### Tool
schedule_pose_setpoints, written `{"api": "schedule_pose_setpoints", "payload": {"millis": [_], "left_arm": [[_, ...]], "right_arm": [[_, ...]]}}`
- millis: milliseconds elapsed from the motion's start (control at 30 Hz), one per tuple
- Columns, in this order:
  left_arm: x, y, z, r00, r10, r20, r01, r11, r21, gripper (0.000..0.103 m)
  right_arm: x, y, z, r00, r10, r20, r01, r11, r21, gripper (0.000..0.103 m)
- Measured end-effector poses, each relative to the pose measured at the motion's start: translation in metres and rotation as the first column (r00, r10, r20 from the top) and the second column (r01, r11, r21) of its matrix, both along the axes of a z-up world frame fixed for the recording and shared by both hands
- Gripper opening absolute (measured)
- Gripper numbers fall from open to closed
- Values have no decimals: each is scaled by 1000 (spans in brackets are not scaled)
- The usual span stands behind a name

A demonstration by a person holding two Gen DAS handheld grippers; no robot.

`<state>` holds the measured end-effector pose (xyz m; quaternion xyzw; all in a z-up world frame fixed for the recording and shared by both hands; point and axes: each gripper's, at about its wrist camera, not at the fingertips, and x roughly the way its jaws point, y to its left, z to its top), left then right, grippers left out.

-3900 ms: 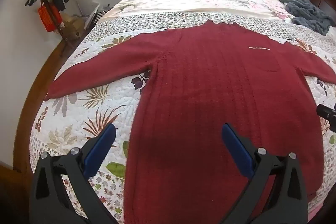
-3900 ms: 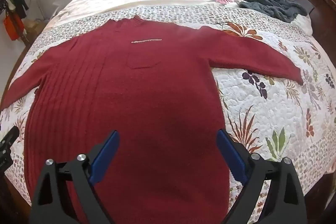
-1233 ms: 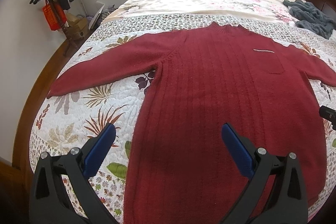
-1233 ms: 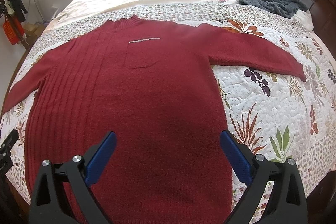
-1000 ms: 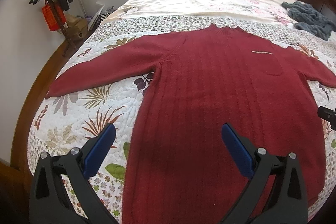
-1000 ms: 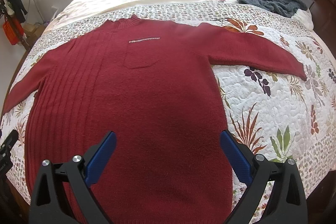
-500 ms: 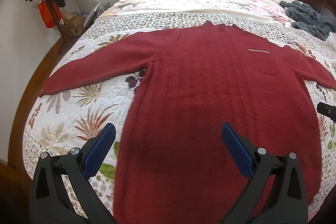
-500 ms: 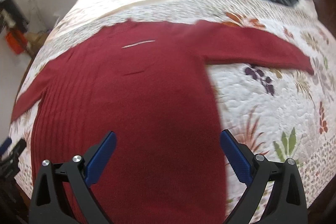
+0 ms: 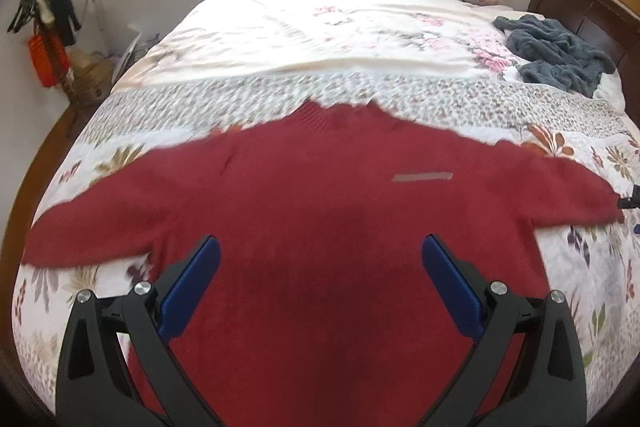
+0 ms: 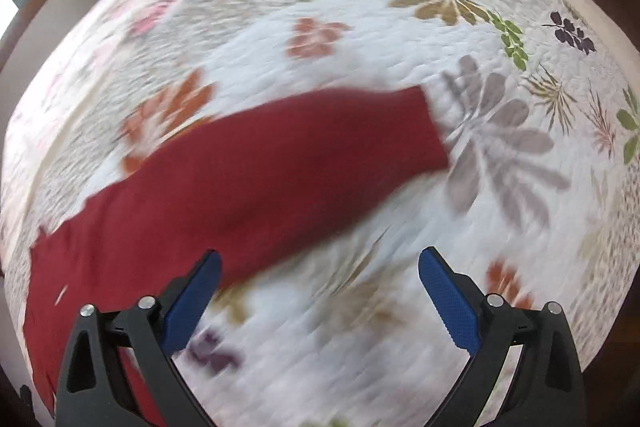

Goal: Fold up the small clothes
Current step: 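Grasp the cuff of the red sweater sleeve with the right gripper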

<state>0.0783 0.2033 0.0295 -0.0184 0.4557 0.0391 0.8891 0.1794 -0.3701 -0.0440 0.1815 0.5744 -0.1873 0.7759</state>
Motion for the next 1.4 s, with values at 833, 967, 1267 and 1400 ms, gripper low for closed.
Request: {"api": "schedule_pose_setpoints", "payload": {"millis": [833, 967, 1267, 1400], "left_arm": [[30, -26, -33, 998, -16, -63, 17, 1000, 13, 100], [27, -6, -37, 997, 18, -81, -18, 1000, -1, 100], [19, 24, -41, 994, 50, -95, -53, 998, -29, 100], [18, 33, -41, 994, 53, -96, -58, 997, -50, 100]], "right_arm": [[37, -37, -20, 993, 59, 105, -69, 993, 98, 13], [41, 4, 0, 977, 133, 166, -152, 982, 109, 13], [44, 134, 22, 899, 357, 254, -399, 906, 139, 13], [44, 195, 23, 849, 449, 280, -500, 853, 148, 13]]}}
